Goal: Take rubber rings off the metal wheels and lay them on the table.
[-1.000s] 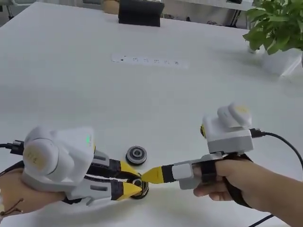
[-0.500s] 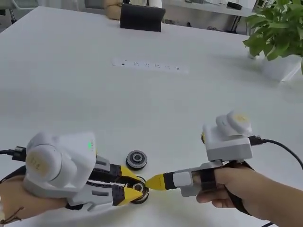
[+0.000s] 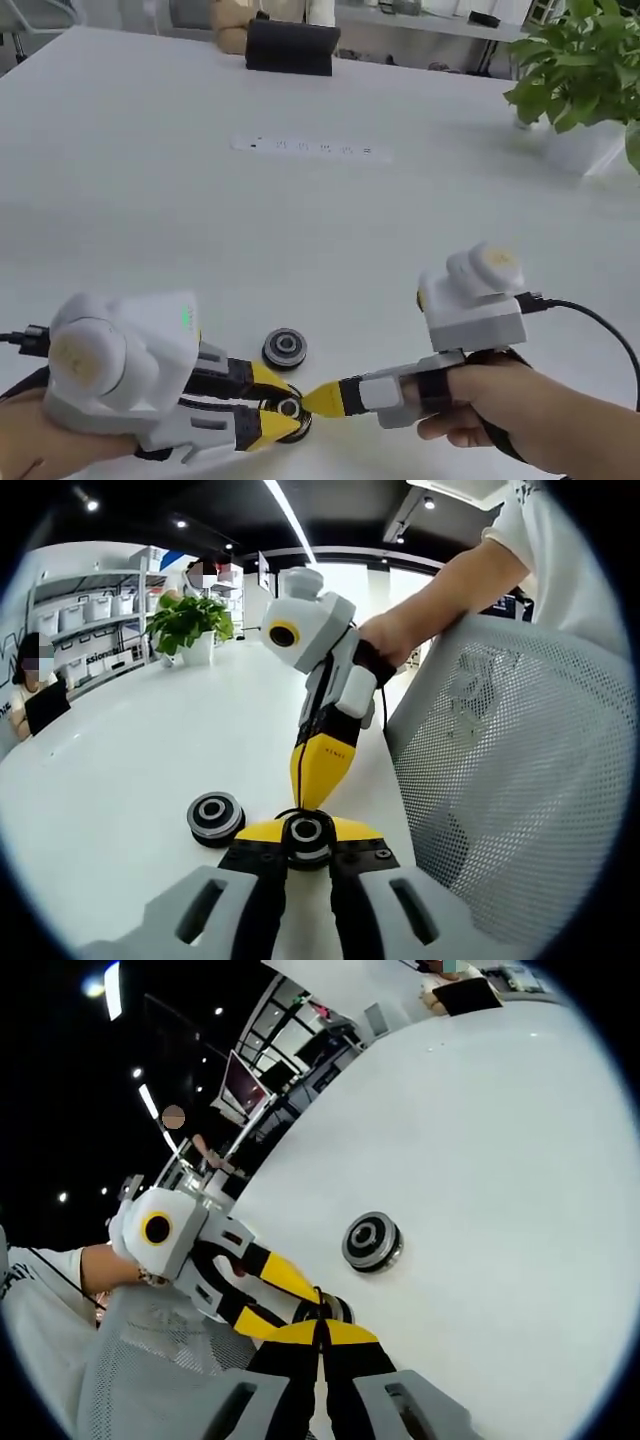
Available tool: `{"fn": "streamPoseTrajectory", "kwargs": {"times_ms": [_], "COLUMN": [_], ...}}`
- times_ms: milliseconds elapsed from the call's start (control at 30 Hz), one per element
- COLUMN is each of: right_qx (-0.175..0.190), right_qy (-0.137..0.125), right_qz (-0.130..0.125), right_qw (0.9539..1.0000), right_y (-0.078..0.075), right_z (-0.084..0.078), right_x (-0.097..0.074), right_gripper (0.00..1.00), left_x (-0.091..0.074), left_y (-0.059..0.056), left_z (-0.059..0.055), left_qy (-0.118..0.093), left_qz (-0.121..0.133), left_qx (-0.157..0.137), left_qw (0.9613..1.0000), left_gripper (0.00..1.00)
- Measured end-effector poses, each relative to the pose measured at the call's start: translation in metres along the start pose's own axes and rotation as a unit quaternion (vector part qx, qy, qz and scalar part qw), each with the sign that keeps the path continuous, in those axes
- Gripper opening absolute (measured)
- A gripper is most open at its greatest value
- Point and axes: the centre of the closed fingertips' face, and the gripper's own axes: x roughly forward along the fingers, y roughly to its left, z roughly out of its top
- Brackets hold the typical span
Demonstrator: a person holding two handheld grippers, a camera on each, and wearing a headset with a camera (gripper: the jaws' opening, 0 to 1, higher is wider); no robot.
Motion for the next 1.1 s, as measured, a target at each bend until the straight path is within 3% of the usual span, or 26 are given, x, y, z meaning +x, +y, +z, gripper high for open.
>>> {"fn": "streamPoseTrajectory", "kwargs": {"times_ms": [200,400,667,767,867,1100], "right_qx": [-0.005,-0.01,-0.006,-0.007,-0.003,-0.003], "right_qy": [0.001,0.003,-0.012,-0.014,-0.021,-0.022], "right_qz": [-0.004,-0.004,-0.008,-0.01,-0.01,-0.007], "right_qw": [1.0,0.9999,0.9999,0.9998,0.9997,0.9997], "right_y": [-0.001,0.001,0.0,-0.001,-0.001,0.001], "right_z": [0.0,0.001,0.008,0.009,0.011,0.011], "right_x": [-0.001,-0.002,-0.007,-0.01,-0.013,-0.013], "right_gripper": [0.0,0.0,0.0,0.0,0.0,0.0], "left_x": [-0.001,-0.003,-0.009,-0.014,-0.021,-0.028], "left_y": [0.0,-0.002,0.0,0.0,0.001,0.005], "left_z": [-0.001,-0.001,0.013,0.019,0.022,0.023], "left_qy": [0.014,0.013,-0.006,-0.017,-0.019,0.001], "left_qz": [-0.007,-0.012,-0.015,-0.023,-0.019,-0.014], "left_qx": [0.007,-0.006,-0.02,-0.05,-0.046,-0.018], "left_qw": [0.9999,0.9998,0.9997,0.9984,0.9986,0.9997], "left_gripper": [0.11,0.13,0.21,0.25,0.28,0.34]}}
